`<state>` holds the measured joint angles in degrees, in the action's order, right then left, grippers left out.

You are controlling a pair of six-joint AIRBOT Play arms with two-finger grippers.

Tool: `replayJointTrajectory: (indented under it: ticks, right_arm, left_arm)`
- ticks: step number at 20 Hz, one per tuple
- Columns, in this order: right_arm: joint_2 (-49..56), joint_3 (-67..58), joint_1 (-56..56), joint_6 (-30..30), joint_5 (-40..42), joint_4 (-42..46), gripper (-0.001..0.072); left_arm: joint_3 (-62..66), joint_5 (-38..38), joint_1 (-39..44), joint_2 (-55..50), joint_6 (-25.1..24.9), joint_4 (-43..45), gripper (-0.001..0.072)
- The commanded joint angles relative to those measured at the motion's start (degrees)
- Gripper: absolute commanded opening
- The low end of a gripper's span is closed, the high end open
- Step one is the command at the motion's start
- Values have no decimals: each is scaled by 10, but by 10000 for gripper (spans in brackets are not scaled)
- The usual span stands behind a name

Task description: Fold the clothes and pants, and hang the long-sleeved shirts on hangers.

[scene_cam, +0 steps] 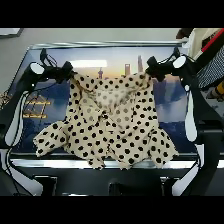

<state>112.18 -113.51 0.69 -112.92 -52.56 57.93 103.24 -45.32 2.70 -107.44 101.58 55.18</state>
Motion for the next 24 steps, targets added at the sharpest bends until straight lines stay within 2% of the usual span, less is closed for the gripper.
replayJointTrajectory:
  ticks: [1, 2, 3, 4, 5, 7, 9, 10, 13, 16, 19, 21, 24]
  right_arm:
    - [12, 0, 3, 20, -1, 13, 279]
    - [1, -1, -3, 31, -18, 13, 344]
    - [-15, -1, -14, 44, -40, 12, 408]
    - [-37, -1, -28, 69, -71, 13, 461]
    - [-63, -1, -45, 103, -108, 16, 503]
    - [-118, -1, -80, 149, -190, 53, 504]
    - [-176, 2, -116, 196, -290, 121, 604]
    - [-201, 14, -137, 201, -323, 132, 602]
    - [-311, 166, -200, 210, -330, 94, 602]
    - [-452, 432, -206, 209, -312, 48, 602]
    - [-586, 662, -175, 182, -304, 1, 602]
    - [-660, 766, -136, 151, -280, -27, 602]
    - [-721, 857, -55, 85, -259, -47, 602]
  left_arm:
    - [4, 12, 5, -23, 0, -7, 254]
    - [11, 5, -2, -17, 0, -15, 440]
    - [20, -5, -12, -6, 0, -19, 568]
    - [28, -20, -24, 8, 0, -18, 616]
    - [38, -42, -39, 25, 0, -18, 616]
    - [47, -94, -75, 70, 0, -17, 616]
    - [47, -171, -108, 121, -11, 7, 616]
    - [46, -214, -118, 144, -12, 37, 616]
    - [-16, -303, -129, 232, -13, 132, 616]
    - [-206, -276, -129, 363, -20, 132, 616]
    - [-421, -231, -128, 501, -8, 80, 615]
    - [-544, -217, -128, 587, 16, 50, 616]
    - [-666, -224, -127, 688, 47, 22, 616]
